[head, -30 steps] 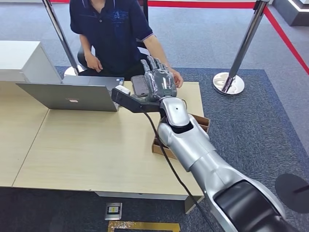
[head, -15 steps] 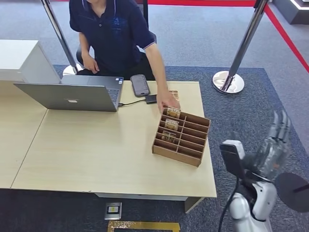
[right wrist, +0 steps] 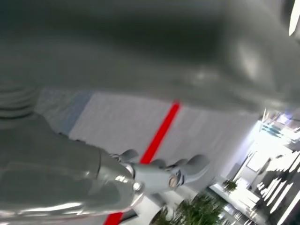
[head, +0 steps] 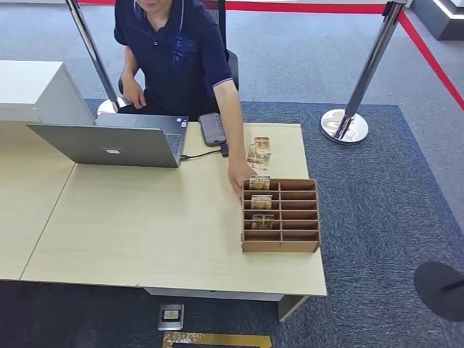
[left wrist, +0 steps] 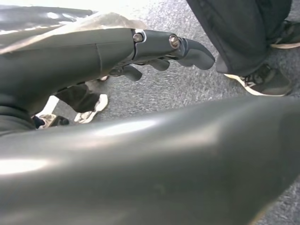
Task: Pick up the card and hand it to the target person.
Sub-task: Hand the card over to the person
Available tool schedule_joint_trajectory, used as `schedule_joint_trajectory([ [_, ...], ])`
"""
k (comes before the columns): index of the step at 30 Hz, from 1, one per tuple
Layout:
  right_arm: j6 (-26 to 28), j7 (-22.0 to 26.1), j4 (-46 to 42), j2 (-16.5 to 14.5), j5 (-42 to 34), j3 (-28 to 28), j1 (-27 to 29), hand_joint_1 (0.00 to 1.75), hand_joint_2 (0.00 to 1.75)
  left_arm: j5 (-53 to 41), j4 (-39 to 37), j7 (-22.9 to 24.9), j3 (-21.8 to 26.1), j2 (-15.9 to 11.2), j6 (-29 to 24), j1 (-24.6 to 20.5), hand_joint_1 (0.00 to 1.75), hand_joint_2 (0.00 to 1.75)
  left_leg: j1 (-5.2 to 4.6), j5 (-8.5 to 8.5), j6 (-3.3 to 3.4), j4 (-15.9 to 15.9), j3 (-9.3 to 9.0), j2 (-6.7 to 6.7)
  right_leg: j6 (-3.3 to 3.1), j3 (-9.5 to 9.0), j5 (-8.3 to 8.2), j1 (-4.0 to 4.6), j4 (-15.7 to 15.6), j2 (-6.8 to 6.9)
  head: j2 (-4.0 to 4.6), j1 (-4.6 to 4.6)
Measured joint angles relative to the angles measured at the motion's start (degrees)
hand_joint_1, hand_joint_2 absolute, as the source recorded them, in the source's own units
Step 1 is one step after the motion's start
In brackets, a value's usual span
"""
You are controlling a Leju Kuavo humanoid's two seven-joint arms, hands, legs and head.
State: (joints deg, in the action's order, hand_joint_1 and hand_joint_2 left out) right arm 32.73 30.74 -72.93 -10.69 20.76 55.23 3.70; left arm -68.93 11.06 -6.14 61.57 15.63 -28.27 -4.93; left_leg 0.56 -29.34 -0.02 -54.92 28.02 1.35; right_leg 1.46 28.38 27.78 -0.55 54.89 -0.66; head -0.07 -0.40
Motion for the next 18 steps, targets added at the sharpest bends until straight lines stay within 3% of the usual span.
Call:
schedule_joint_trajectory([
  [2, 1.58, -4.03, 9.58, 1.69, 2.64, 4.24, -1.82, 0.00, 0.00, 0.08, -0.01, -0.32, 0.00, 0.07, 0.14, -0.19, 0.00, 0.00, -0.02, 0.00, -0.01, 0.00, -0.06, -0.04, -0.01, 0.00, -0.01, 0.04, 0.00, 0.00, 0.00, 0.03],
  [6, 1.93, -20.31, 30.56, 4.38, 9.65, 8.14, -4.89, 0.00, 0.00, -0.44, -0.02, -1.11, -0.01, 0.17, 0.93, -0.32, 0.00, 1.75, 0.02, 0.01, -0.02, 0.00, -0.11, -0.05, -0.03, -0.03, -0.01, 0.09, 0.02, 0.00, 0.00, 0.05],
  [9, -3.37, -32.91, 42.46, 3.49, 14.03, 8.41, -6.18, 0.00, 0.00, -0.74, -0.02, -1.74, -0.04, 0.17, 1.71, -0.36, 0.00, 1.75, 0.08, 0.05, -0.10, 0.03, -0.11, -0.05, -0.10, 0.00, 0.00, 0.13, 0.10, 0.00, 0.00, 0.09],
  [11, -7.43, -37.37, 47.99, 2.13, 16.89, 7.91, -6.78, 0.00, 0.00, -0.57, -0.02, -2.57, -0.04, 0.17, 2.09, -0.36, 0.00, 1.75, 0.09, 0.08, -0.15, 0.05, -0.11, -0.05, -0.16, 0.04, 0.01, 0.15, 0.15, 0.00, 0.00, 0.11],
  [15, -13.08, -38.00, 54.38, 0.26, 21.25, 6.00, -7.48, 0.00, 1.75, -1.57, -0.02, -4.07, -0.22, 0.14, 2.85, -0.31, 0.00, 1.75, 0.08, 0.12, -0.20, 0.08, -0.09, -0.05, -0.19, 0.07, 0.03, 0.15, 0.22, 0.00, 0.00, 0.17],
  [18, -16.00, -35.73, 56.79, -0.37, 25.27, 3.17, -7.62, 0.00, 1.75, -2.04, -0.02, -4.40, -0.36, 0.03, 3.04, -0.32, 0.00, 1.75, 0.07, 0.12, -0.20, 0.07, -0.09, -0.06, -0.18, 0.07, 0.02, 0.12, 0.22, 0.00, 0.00, 0.17],
])
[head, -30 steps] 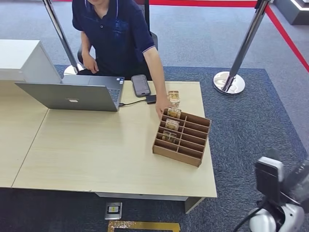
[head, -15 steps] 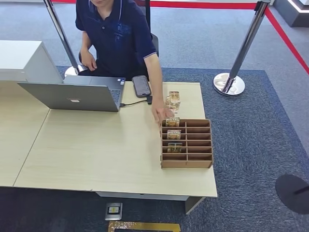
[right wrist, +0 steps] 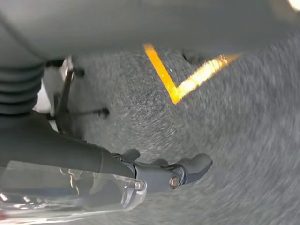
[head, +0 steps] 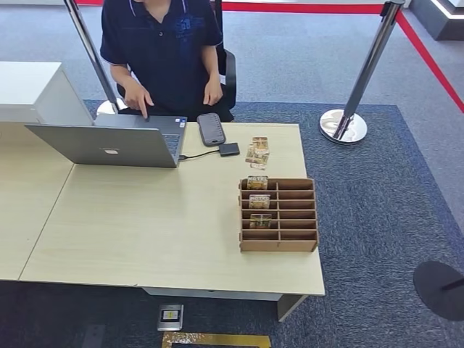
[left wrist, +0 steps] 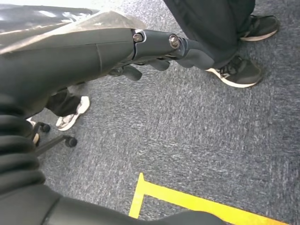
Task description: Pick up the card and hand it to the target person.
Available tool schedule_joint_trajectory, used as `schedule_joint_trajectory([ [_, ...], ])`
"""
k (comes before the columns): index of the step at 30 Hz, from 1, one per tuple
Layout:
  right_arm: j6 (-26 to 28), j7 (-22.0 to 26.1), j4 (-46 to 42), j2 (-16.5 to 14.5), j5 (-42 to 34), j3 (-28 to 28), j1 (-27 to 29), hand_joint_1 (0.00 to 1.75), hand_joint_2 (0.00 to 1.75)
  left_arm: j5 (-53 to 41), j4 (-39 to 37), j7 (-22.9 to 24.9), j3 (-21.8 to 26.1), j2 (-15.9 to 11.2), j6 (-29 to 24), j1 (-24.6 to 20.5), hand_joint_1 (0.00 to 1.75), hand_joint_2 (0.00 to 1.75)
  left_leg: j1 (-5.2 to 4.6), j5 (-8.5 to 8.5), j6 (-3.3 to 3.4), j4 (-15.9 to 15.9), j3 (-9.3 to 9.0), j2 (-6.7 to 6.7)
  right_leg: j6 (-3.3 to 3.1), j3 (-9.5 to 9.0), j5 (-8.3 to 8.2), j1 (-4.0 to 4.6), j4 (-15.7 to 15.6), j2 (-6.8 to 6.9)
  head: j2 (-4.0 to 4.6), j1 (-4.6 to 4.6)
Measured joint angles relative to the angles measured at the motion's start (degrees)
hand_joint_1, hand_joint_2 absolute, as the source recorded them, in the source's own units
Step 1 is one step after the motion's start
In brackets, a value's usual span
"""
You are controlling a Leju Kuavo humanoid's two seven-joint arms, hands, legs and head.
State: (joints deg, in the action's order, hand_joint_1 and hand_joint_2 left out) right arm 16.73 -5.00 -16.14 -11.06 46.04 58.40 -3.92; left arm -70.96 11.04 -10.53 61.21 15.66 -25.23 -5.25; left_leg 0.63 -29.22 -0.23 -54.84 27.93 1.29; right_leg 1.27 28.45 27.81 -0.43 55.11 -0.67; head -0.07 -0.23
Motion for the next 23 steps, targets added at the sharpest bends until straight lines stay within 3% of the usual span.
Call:
schedule_joint_trajectory([
  [7, -2.03, 4.33, 1.91, 0.99, 2.59, -6.88, -0.03, 0.00, 1.75, 2.56, 0.09, 0.21, -2.02, -0.89, -0.17, 0.52, 0.00, 1.75, -0.06, -0.01, 0.03, -0.02, 0.01, 0.00, 0.03, 0.01, -0.02, -0.05, -0.02, 0.00, 0.00, 0.00],
  [23, -6.06, 4.56, 1.78, 4.24, -10.53, -21.49, 2.76, 0.00, 1.75, 21.36, 2.23, 3.06, -16.70, -4.89, 6.72, 3.94, 0.00, 1.75, -0.06, -0.01, 0.02, -0.01, 0.04, 0.00, 0.01, 0.05, 0.00, -0.04, -0.02, 0.00, 0.00, 0.00],
])
